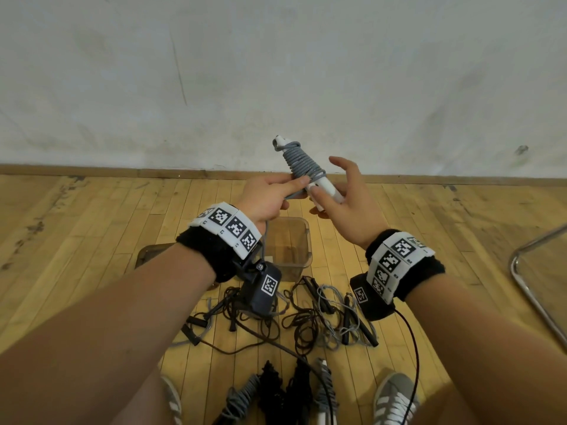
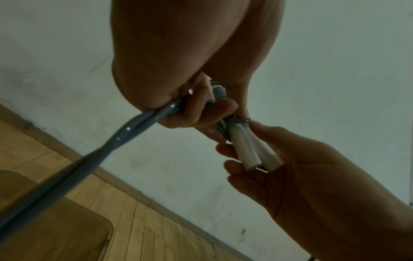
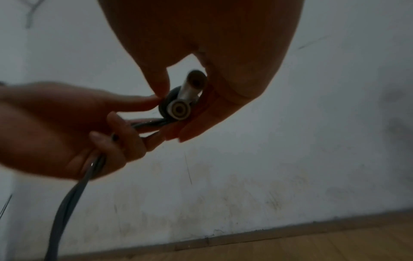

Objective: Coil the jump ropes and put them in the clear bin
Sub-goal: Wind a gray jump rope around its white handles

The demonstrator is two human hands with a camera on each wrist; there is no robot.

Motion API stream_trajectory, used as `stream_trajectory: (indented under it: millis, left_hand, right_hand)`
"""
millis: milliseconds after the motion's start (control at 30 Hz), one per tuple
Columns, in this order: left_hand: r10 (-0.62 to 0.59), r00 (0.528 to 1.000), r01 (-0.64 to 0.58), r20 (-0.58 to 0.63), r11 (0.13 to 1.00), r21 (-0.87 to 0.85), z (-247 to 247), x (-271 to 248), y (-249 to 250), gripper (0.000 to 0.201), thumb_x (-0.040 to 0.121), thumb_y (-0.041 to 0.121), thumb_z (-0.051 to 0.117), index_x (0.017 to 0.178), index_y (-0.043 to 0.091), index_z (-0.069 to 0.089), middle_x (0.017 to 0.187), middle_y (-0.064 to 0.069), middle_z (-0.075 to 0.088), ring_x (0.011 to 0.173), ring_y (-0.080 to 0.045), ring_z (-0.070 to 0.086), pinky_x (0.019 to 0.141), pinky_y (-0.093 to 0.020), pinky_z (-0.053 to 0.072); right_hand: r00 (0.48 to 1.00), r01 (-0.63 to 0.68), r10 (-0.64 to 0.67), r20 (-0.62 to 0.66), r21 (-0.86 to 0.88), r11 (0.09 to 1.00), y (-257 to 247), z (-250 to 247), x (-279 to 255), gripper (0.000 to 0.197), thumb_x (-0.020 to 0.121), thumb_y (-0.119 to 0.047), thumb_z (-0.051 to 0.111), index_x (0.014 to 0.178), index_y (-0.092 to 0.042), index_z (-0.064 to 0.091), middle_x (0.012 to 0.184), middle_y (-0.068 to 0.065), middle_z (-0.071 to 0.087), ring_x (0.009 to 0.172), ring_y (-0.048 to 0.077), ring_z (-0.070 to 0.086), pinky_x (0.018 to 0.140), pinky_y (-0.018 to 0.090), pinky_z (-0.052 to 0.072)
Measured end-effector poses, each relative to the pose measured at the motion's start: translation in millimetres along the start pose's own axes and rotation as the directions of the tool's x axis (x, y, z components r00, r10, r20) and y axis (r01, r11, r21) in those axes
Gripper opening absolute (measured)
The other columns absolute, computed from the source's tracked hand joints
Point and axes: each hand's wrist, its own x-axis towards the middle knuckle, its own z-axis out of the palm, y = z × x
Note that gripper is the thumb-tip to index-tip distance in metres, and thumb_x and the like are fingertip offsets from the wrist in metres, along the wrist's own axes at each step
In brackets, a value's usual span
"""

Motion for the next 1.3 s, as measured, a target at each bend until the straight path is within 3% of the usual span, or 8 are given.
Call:
stream_trajectory:
  millis: [100, 333, 467, 733, 867, 1000, 1167, 1300]
  left_hand:
    - [0.019, 0.998, -0.021, 0.056, 0.999, 0.027, 4, -4, 0, 0.021, 0.094, 0.036, 0.072, 0.11, 0.024, 0.078, 0.093, 0.005, 0.078, 0.055, -0.001, 0.05, 0.044, -0.013, 0.034]
    - [0.164, 0.986, -0.164, 0.032, 0.919, 0.359, 6, -3, 0, 0.026, 0.094, 0.05, 0.067, 0.084, 0.028, 0.076, 0.074, 0.008, 0.068, 0.074, -0.007, 0.063, 0.069, -0.026, 0.044]
    - [0.104, 0.993, -0.114, 0.062, 0.977, 0.182, 6, -1, -1, 0.019, 0.099, 0.035, 0.066, 0.102, 0.02, 0.077, 0.073, 0.005, 0.071, 0.057, -0.004, 0.057, 0.066, -0.025, 0.048]
    - [0.001, 0.996, 0.007, 0.084, 0.995, -0.097, 9, -7, 7, 0.031, 0.099, 0.032, 0.066, 0.117, 0.008, 0.073, 0.1, -0.01, 0.079, 0.063, -0.01, 0.063, 0.061, -0.022, 0.055]
    - [0.03, 0.998, -0.027, 0.054, 0.999, -0.046, 8, -7, 5, 0.035, 0.095, 0.046, 0.069, 0.112, 0.016, 0.076, 0.095, -0.005, 0.08, 0.065, -0.01, 0.065, 0.061, -0.021, 0.053]
    - [0.064, 0.998, -0.064, 0.015, 0.998, 0.017, 9, -9, 3, 0.035, 0.091, 0.052, 0.07, 0.106, 0.02, 0.077, 0.09, 0.001, 0.08, 0.065, -0.007, 0.067, 0.055, -0.02, 0.043]
    - [0.08, 0.995, -0.081, 0.056, 0.996, 0.02, 10, -11, 5, 0.023, 0.094, 0.042, 0.07, 0.102, 0.021, 0.076, 0.084, 0.005, 0.078, 0.065, -0.005, 0.067, 0.056, -0.022, 0.037]
    - [0.114, 0.989, -0.12, 0.099, 0.992, 0.051, 10, -12, 6, 0.024, 0.097, 0.038, 0.067, 0.11, 0.02, 0.076, 0.094, 0.002, 0.08, 0.08, -0.009, 0.073, 0.075, -0.031, 0.048]
  right_hand:
    - [0.992, -0.098, 0.084, 0.09, 0.16, 0.982, -6, -7, 0, 0.051, 0.102, -0.026, 0.061, 0.147, -0.021, 0.037, 0.099, 0.006, 0.074, 0.064, 0.018, 0.071, 0.063, 0.036, 0.062]
    - [0.997, 0.067, -0.063, 0.037, -0.106, 0.992, 4, -13, 3, 0.045, 0.104, -0.022, 0.054, 0.146, -0.021, 0.038, 0.082, -0.005, 0.064, 0.058, 0.003, 0.06, 0.053, 0.022, 0.05]
    - [0.996, 0.09, -0.09, 0.006, -0.216, 0.972, 3, -18, 1, 0.044, 0.107, -0.026, 0.047, 0.148, -0.027, 0.033, 0.08, -0.007, 0.061, 0.055, 0.001, 0.055, 0.048, 0.015, 0.04]
    - [0.994, 0.094, -0.083, 0.076, -0.158, 0.983, 6, -8, -1, 0.039, 0.111, -0.034, 0.027, 0.15, -0.039, 0.024, 0.096, -0.004, 0.06, 0.078, 0.025, 0.063, 0.075, 0.053, 0.057]
    - [0.989, 0.123, -0.113, 0.097, -0.109, 0.986, 5, -8, -1, 0.054, 0.108, -0.032, 0.041, 0.156, -0.035, 0.016, 0.099, -0.01, 0.056, 0.07, -0.007, 0.056, 0.069, 0.024, 0.047]
    - [0.994, 0.088, -0.083, 0.067, -0.079, 0.993, -1, -10, -2, 0.077, 0.098, -0.037, 0.064, 0.159, -0.029, 0.017, 0.115, -0.007, 0.063, 0.086, -0.007, 0.063, 0.071, 0.008, 0.047]
    - [0.998, -0.02, 0.018, 0.057, 0.039, 0.999, -5, -9, -2, 0.077, 0.08, -0.054, 0.069, 0.148, -0.029, 0.041, 0.117, -0.005, 0.065, 0.099, 0.014, 0.067, 0.086, 0.04, 0.058]
    - [0.993, -0.022, 0.013, 0.116, 0.076, 0.997, -5, -9, -4, 0.041, 0.098, -0.026, 0.064, 0.136, -0.019, 0.054, 0.114, 0.001, 0.069, 0.096, 0.015, 0.071, 0.082, 0.047, 0.062]
